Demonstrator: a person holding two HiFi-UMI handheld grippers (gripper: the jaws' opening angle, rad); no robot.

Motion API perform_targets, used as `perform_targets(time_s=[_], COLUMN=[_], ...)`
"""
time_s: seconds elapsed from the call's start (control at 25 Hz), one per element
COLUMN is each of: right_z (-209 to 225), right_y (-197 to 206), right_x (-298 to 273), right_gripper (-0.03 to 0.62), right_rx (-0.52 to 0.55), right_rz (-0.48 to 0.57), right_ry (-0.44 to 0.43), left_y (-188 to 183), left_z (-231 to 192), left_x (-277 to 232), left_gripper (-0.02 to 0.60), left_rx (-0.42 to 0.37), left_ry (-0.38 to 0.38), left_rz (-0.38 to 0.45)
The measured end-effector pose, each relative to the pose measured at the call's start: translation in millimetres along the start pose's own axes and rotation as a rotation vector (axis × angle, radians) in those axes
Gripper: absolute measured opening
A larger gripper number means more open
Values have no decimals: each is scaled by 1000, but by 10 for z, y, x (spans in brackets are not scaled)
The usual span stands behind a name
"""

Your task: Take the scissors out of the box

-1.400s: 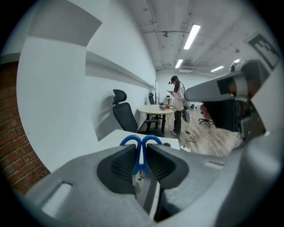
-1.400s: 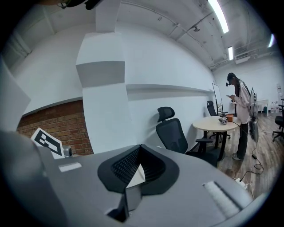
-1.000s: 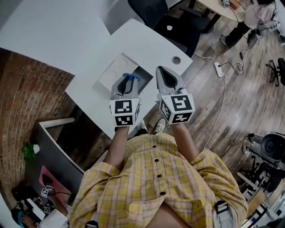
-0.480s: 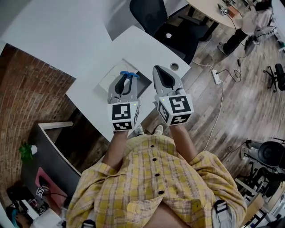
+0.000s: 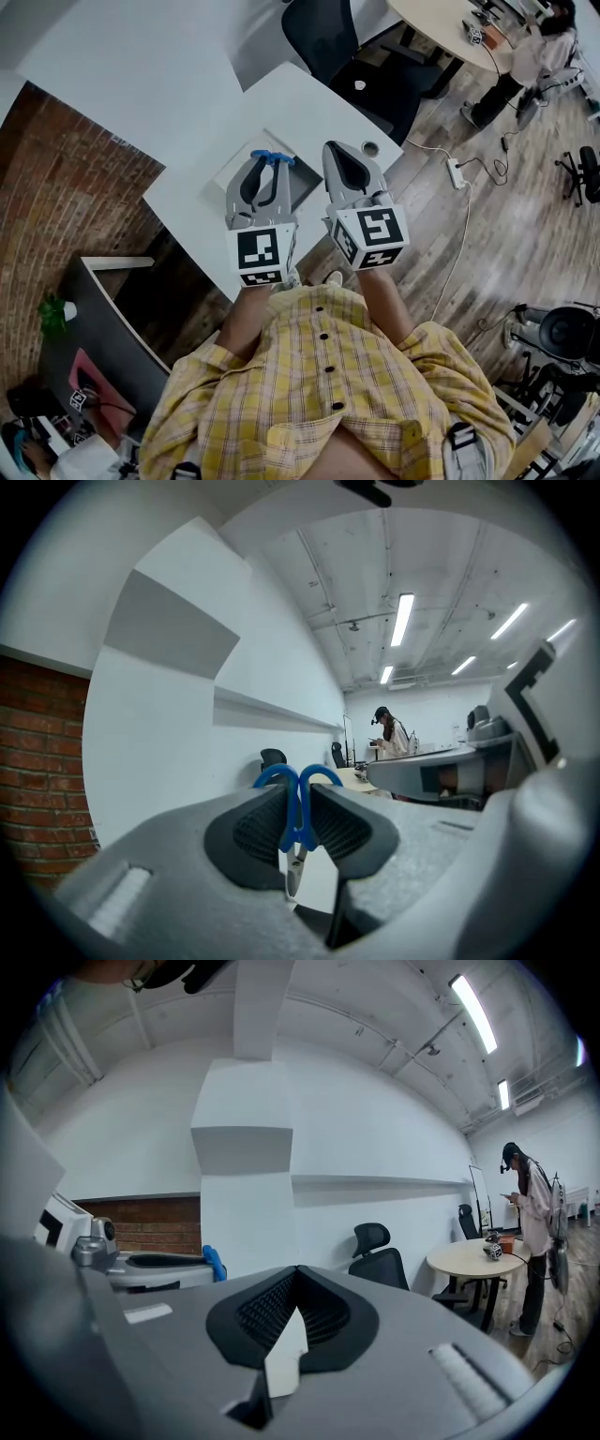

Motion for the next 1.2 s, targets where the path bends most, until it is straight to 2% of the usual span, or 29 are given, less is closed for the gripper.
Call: perform_targets(time_s=[0.32,1.2], right_z=[-109,-62], right_y=[-86,-27], right_x=[23,46], right_gripper=[5,3], right_rx=[13,12], right_rz=[16,20], right_ry=[-22,-38], left_y=[-159,-134], left_z=[-25,34], left_x=[124,124], left_gripper=[80,81], left_rx=[12,3], left_ry=[-22,-31], left_rz=[48,55])
Point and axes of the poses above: the fingertips, and each gripper's own axes: x backward along the fingers, z to its right, y out of its underside, the point moved 4 cm from there along x, backward along the fingers, and after that the axes turned 6 degrees about x, right-handed, at the moved point
